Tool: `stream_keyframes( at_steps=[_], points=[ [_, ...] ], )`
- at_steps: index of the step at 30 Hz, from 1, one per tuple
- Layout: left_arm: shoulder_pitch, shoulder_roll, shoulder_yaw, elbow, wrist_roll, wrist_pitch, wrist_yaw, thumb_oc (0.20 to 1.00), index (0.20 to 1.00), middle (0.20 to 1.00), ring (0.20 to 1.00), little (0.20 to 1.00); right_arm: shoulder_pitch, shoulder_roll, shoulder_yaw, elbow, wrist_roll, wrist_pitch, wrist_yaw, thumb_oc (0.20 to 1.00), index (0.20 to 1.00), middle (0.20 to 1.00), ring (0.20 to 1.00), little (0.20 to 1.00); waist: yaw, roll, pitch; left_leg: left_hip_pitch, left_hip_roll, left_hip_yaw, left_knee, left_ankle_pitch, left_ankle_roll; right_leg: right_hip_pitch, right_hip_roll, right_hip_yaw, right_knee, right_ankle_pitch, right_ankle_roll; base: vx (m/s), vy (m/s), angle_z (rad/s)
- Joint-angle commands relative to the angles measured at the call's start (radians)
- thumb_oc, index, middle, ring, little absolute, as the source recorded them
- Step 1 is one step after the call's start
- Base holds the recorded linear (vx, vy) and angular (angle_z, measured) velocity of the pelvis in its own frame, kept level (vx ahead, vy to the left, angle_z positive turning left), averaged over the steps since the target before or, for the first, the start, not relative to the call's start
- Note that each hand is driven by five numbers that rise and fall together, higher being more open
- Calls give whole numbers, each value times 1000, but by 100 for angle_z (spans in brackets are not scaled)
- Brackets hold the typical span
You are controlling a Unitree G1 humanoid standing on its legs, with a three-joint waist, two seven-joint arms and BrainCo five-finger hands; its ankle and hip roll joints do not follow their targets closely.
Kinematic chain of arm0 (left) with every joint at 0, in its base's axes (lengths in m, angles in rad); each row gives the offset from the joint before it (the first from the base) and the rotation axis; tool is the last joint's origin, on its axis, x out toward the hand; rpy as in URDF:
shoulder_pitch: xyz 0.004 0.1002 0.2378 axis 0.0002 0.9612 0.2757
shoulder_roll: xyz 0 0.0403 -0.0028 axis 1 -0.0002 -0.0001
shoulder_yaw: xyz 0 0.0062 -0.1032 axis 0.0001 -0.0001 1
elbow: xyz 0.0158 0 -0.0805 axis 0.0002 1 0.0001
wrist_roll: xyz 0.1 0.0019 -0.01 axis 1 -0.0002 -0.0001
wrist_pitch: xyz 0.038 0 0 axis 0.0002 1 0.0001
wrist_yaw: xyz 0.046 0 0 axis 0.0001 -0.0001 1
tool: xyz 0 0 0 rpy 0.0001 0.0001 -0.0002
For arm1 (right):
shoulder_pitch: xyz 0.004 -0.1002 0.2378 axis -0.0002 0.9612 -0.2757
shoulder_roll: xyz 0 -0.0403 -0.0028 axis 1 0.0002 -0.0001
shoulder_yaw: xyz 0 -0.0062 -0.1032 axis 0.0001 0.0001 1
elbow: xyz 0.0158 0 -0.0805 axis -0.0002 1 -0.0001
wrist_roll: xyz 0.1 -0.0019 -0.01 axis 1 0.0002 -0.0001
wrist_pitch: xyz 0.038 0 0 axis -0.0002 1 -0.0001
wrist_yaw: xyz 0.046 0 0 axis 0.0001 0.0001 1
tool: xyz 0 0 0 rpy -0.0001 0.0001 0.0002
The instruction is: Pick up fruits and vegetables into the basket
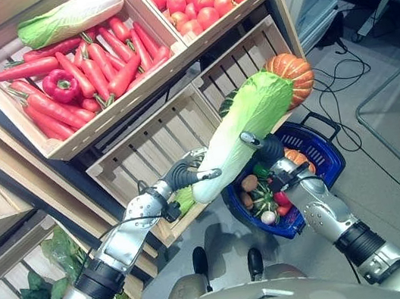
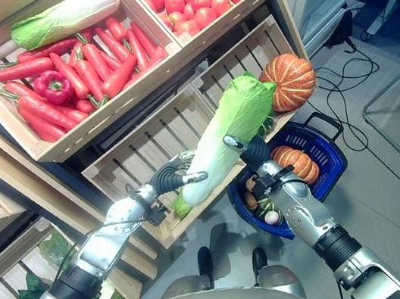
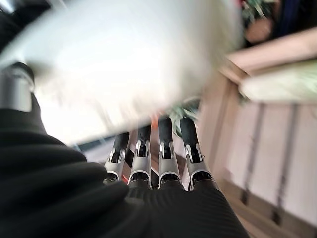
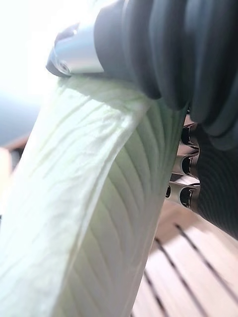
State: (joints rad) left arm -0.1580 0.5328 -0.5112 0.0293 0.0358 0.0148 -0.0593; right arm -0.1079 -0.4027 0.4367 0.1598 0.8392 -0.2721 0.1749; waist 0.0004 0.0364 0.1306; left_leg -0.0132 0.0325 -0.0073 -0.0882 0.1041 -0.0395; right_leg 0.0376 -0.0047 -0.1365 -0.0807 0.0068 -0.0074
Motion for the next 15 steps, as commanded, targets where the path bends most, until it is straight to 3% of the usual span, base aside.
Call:
stream_keyframes(
  at_steps=[1,2,5,8,15],
  points=[
    [-56,84,88,29,86,-13,151,1000,1000,1000,1000,1000,-39,38,-78,-65,-41,-138,-81,200,200,200,200,200,7,-41,101,-3,-40,16,13,-95,42,-53,-38,15,56,-12,80,-115,-10,1],
    [-56,84,88,29,86,-13,151,1000,1000,1000,1000,1000,-39,38,-78,-65,-41,-139,-81,200,200,200,200,200,7,-41,101,-3,-40,16,13,-95,42,-53,-38,15,56,-12,80,-230,-8,-2],
    [-73,92,135,50,136,-4,278,1000,1000,1000,1000,1000,-64,44,-136,1,-100,-202,-185,200,200,200,200,200,3,-36,165,-64,-41,30,66,-98,37,-112,-33,13,103,-22,68,-243,-6,-3],
    [-117,95,148,74,144,16,360,1000,1000,1000,1000,1000,-111,22,-190,82,-143,-255,-275,200,200,200,200,200,3,-32,253,-161,-47,36,195,-105,18,-178,-34,6,199,-42,53,-247,-22,-4],
    [-214,95,124,121,148,44,488,1000,1000,1000,1000,1000,-222,-2,-238,225,-172,-292,-469,200,200,200,200,200,9,-31,345,-305,-63,14,365,-142,1,-275,-37,14,303,-66,38,-154,-14,5]
  ],
)
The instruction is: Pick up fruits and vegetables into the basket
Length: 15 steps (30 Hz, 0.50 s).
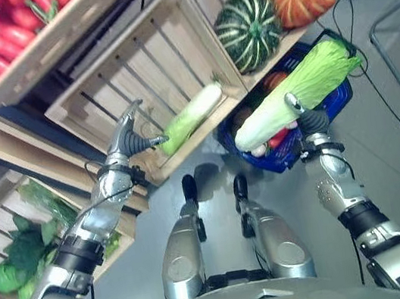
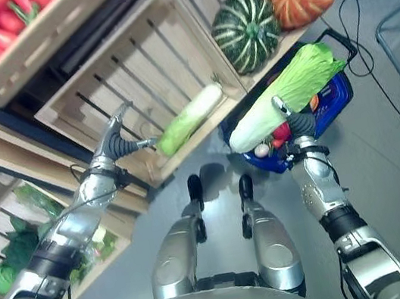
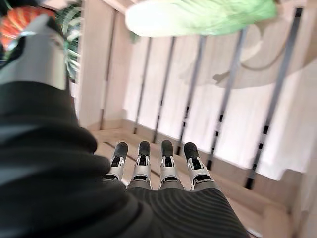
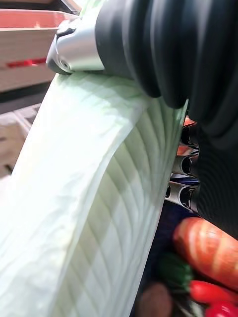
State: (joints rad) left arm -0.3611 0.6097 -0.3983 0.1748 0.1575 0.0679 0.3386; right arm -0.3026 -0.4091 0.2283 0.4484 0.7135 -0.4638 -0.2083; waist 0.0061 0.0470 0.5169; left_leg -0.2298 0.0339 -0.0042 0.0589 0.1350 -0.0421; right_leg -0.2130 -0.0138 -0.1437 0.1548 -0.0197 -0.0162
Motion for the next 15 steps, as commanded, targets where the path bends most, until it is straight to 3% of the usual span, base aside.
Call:
stream_keyframes(
  at_steps=[1,4,9,12,15],
  points=[
    [-35,16,6,-12,34,-11,113,1000,1000,1000,1000,1000,-56,-1,-38,-26,-45,-104,-104,200,200,200,200,200,5,-42,-27,-109,-67,9,243,-180,3,-41,-30,21,83,-41,46,-145,6,2],
    [-144,12,-24,36,32,-19,203,1000,1000,1000,1000,1000,-188,-27,-46,118,-22,-100,-191,200,200,200,200,200,7,-40,3,-215,-67,17,343,-206,-9,-140,-37,17,171,-54,44,-156,17,8],
    [-242,-3,-55,84,9,-56,280,1000,1000,1000,1000,1000,-314,-49,-56,233,47,-66,-225,200,200,200,200,200,15,-33,3,-348,-56,44,444,-241,-17,-279,-55,3,288,-82,44,-64,20,4],
    [-293,-22,-71,132,0,-108,343,1000,1000,1000,1000,1000,-379,-62,-72,316,139,-53,-197,200,200,200,200,200,21,-30,3,-425,-69,44,501,-261,-21,-356,-62,7,348,-93,47,-17,2,2],
    [-349,-53,-72,185,-53,-178,386,1000,1000,1000,1000,1000,-467,-60,-88,415,171,12,-195,200,200,200,200,200,30,-27,3,-489,-76,50,537,-274,-13,-439,-64,13,407,-101,49,-33,1,2]
  ],
)
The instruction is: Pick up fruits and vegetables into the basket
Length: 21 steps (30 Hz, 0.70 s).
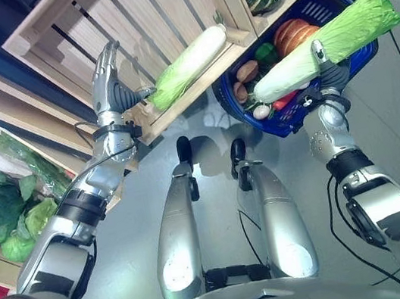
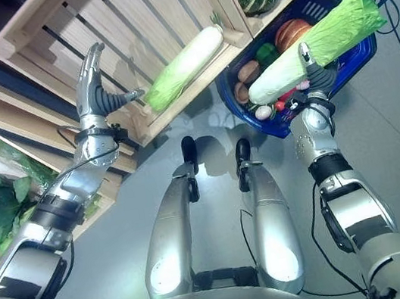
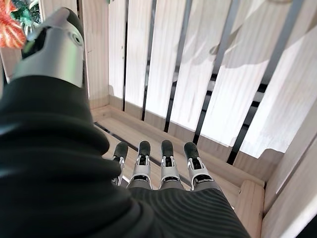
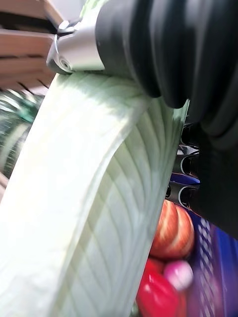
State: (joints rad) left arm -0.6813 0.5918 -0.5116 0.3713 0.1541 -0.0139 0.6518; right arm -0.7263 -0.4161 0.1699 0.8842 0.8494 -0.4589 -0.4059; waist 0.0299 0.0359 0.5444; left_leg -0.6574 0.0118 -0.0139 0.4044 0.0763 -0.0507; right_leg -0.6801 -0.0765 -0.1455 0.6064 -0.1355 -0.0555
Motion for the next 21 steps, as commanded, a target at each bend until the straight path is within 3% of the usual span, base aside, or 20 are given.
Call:
stream_keyframes(
  at_steps=[1,7,9,10,14,21],
  points=[
    [-52,-46,35,7,-33,-117,99,1000,1000,1000,1000,1000,-69,-50,-26,11,6,28,-7,200,200,200,200,200,8,-15,-24,-82,-56,61,202,-219,-2,2,0,16,-27,12,88,0,0,0],
    [-124,-85,18,88,-16,-162,152,1000,1000,1000,1000,1000,-165,-71,-5,93,25,80,-18,200,200,200,200,200,8,-11,-24,-156,-58,70,270,-243,8,-101,-2,18,68,-1,85,21,1,3],
    [-141,-98,13,110,0,-159,174,1000,1000,1000,1000,1000,-178,-64,1,99,29,97,-12,639,639,639,639,639,6,-11,-24,-166,-59,69,277,-246,7,-114,-1,19,81,-2,86,59,5,-1],
    [-154,-109,10,137,-6,-172,193,1000,1000,1000,1000,1000,-190,-56,8,106,38,116,10,1000,1000,1000,1000,1000,5,-12,-24,-171,-62,70,280,-247,8,-121,-1,19,86,-2,87,81,2,-3],
    [-197,-139,7,228,-35,-189,213,1000,1000,1000,1000,1000,-207,-40,29,106,19,154,-1,1000,1000,1000,1000,1000,-5,-19,-24,-181,-58,78,292,-255,9,-138,5,28,106,-5,90,73,-10,-2],
    [-281,-174,-8,416,24,-158,267,1000,1000,1000,1000,1000,-226,-11,67,130,-54,217,-77,1000,1000,1000,1000,1000,-31,-35,-24,-174,-56,90,304,-264,11,-139,22,44,118,-3,94,65,12,-10]
  ],
)
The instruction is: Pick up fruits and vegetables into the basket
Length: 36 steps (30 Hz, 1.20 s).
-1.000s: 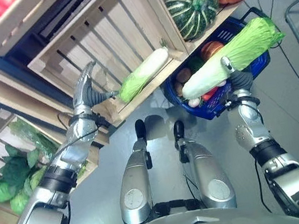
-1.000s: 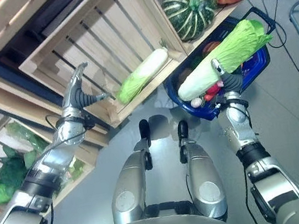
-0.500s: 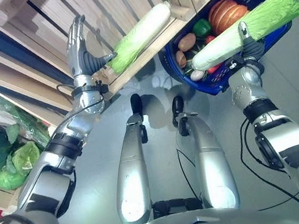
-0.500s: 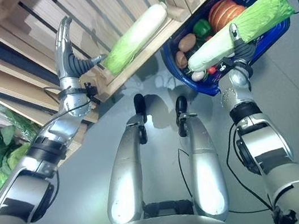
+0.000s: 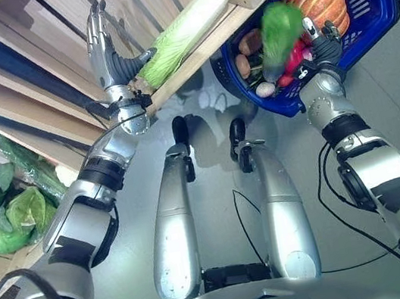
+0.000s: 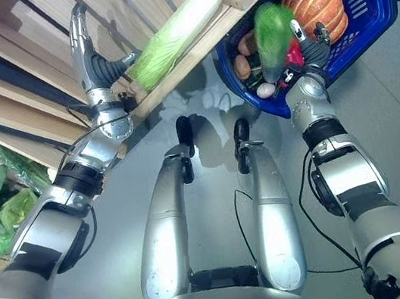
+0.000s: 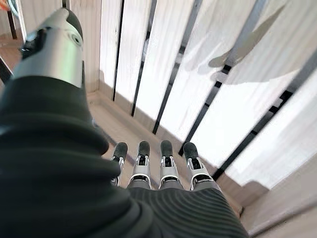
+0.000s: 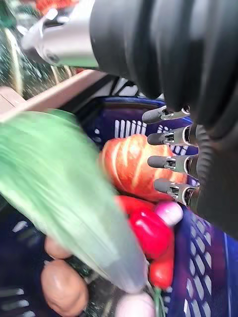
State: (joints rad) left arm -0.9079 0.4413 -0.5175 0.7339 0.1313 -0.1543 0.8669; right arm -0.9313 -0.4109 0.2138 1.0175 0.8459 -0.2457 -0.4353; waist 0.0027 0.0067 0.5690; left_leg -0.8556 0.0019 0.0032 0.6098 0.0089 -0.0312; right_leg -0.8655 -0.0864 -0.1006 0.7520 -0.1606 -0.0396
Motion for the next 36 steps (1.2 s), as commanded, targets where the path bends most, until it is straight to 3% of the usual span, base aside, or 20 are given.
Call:
stream_keyframes(
  at_steps=[1,6,11,14,18,26,36],
  points=[
    [-82,-28,-6,98,56,-3,53,1000,1000,1000,1000,1000,-28,-14,34,12,-51,35,-80,1000,1000,1000,1000,1000,-12,-8,-49,23,-43,78,100,-196,-8,41,34,1,-22,23,79,70,42,-19],
    [-152,-13,-46,198,48,40,0,1000,1000,1000,1000,1000,-35,-3,41,38,9,61,-125,1000,1000,1000,1000,1000,-32,-21,-49,18,-30,87,111,-208,-7,31,45,11,-11,18,83,38,25,-15],
    [-199,-11,-75,255,39,35,-71,1000,1000,1000,1000,1000,-27,6,58,-22,13,23,-128,1000,1000,1000,1000,1000,-56,-27,-49,-7,-24,96,94,-196,-5,-3,60,24,-16,28,83,5,45,-17],
    [-205,-4,-87,278,15,107,-59,1000,1000,1000,1000,1000,30,21,75,-162,14,5,-118,1000,1000,1000,1000,1000,-77,-32,-49,-30,-21,103,91,-192,-6,-32,69,38,-15,30,83,0,60,-16],
    [-192,15,-76,283,0,114,-67,1000,1000,1000,1000,1000,145,44,89,-340,77,-23,-125,1000,1000,1000,1000,1000,-103,-43,-49,-56,-16,115,86,-189,-8,-59,78,52,-26,35,83,-11,43,-14],
    [-155,27,-49,289,-28,178,-25,1000,1000,1000,1000,1000,408,116,72,-550,155,-110,-57,1000,1000,1000,1000,1000,-160,-66,-49,-95,-6,135,51,-169,-9,-105,103,80,-56,49,87,-22,33,-13],
    [-164,24,-29,338,-29,364,90,1000,1000,1000,1000,1000,474,163,108,-699,123,-183,-2,1000,1000,1000,1000,1000,-184,-76,-49,-127,-2,144,41,-152,-16,-133,108,87,-73,59,86,-17,4,-5]
  ],
)
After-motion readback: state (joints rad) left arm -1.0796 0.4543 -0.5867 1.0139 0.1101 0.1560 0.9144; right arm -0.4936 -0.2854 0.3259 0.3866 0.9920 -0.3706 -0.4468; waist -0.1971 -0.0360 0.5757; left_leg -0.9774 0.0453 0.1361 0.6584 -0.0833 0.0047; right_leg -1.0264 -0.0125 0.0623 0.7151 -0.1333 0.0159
